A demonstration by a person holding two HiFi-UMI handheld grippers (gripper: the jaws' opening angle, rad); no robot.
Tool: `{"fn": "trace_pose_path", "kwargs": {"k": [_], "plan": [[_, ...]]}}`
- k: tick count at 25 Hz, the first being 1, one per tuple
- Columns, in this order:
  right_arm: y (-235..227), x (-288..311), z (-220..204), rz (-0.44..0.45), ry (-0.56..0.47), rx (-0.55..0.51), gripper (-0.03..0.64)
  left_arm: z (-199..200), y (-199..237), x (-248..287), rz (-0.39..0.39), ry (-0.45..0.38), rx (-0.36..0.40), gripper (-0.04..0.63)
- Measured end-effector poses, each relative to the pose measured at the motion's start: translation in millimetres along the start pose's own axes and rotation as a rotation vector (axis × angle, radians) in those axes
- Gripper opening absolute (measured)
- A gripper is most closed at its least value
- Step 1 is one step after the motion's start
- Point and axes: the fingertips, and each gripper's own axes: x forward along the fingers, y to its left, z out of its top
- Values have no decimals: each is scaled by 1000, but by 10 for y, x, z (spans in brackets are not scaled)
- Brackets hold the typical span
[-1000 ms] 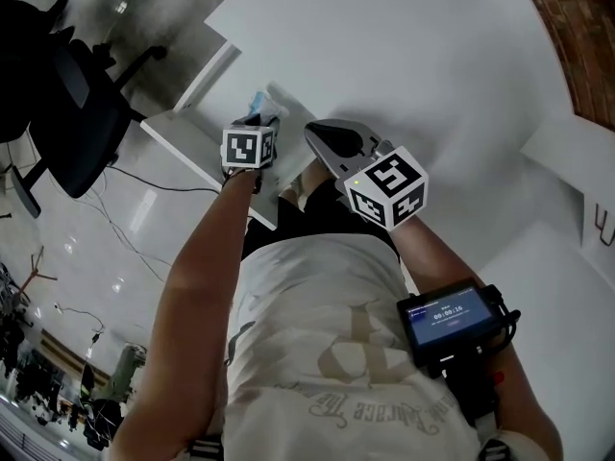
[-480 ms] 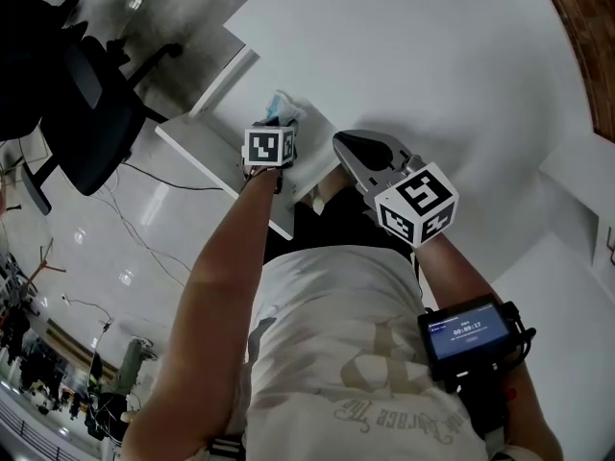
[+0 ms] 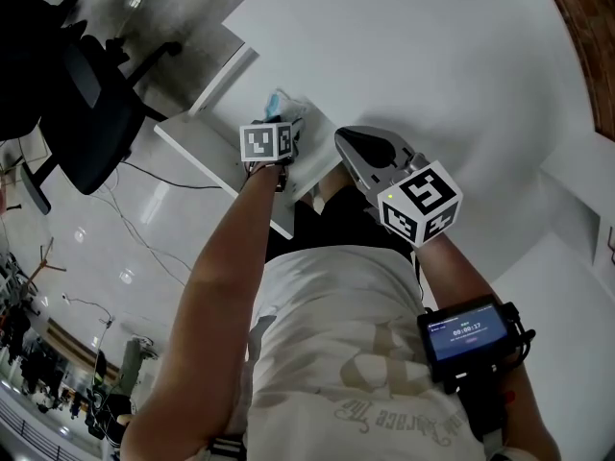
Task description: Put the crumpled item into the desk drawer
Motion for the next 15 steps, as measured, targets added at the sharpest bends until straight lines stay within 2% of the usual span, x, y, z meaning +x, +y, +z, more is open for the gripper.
{"fn": "trace_pose_path", "kwargs": {"k": [6,9,15], "plan": [[-24,-4,47,-4,-12,-6,25,139,-75,-100,-23,-65,-51,249],[-5,-16,23,0,-20,-5,25,177,-105,-180,-10,-108,-73,244],[-21,-43,-25,-1,-39,4,24,368,-339,-409,-21,-215,-56,181]]}}
